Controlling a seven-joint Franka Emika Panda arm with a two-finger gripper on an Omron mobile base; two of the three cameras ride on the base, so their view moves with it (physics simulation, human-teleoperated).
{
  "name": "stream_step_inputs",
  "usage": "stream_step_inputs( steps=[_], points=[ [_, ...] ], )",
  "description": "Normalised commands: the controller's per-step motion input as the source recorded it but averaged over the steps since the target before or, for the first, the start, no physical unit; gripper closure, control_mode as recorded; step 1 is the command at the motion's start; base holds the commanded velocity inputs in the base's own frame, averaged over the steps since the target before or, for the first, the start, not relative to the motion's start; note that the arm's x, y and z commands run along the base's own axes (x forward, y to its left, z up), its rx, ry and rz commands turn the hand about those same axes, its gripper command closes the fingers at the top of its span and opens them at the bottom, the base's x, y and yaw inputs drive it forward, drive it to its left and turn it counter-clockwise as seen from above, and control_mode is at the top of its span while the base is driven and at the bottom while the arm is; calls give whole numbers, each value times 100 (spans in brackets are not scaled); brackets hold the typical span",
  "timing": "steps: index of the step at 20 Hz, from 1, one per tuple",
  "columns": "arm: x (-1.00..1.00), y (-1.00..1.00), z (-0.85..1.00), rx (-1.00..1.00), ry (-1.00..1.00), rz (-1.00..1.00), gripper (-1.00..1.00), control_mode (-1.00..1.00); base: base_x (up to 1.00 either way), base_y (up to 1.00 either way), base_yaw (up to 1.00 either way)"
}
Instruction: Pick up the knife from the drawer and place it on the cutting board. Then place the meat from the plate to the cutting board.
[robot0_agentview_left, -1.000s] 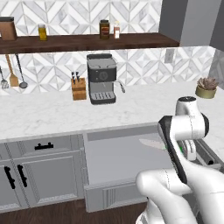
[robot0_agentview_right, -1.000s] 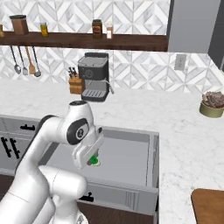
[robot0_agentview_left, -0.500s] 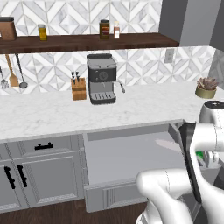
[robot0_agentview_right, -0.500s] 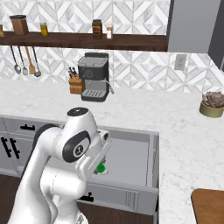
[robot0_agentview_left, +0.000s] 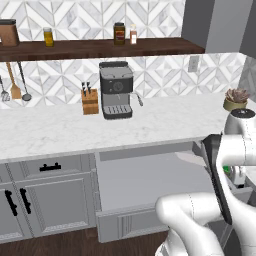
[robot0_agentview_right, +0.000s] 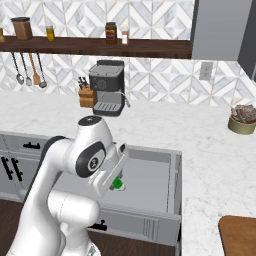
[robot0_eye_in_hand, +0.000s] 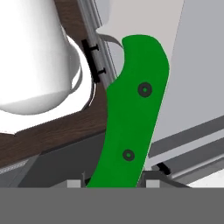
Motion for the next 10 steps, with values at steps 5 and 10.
stream_step_inputs(
  steps=[5,10],
  points=[
    [17,2,-2,-2,0,0,100,100,-4,4,0],
    [0,0,0,0,0,0,100,100,-14,10,-29]
  ],
)
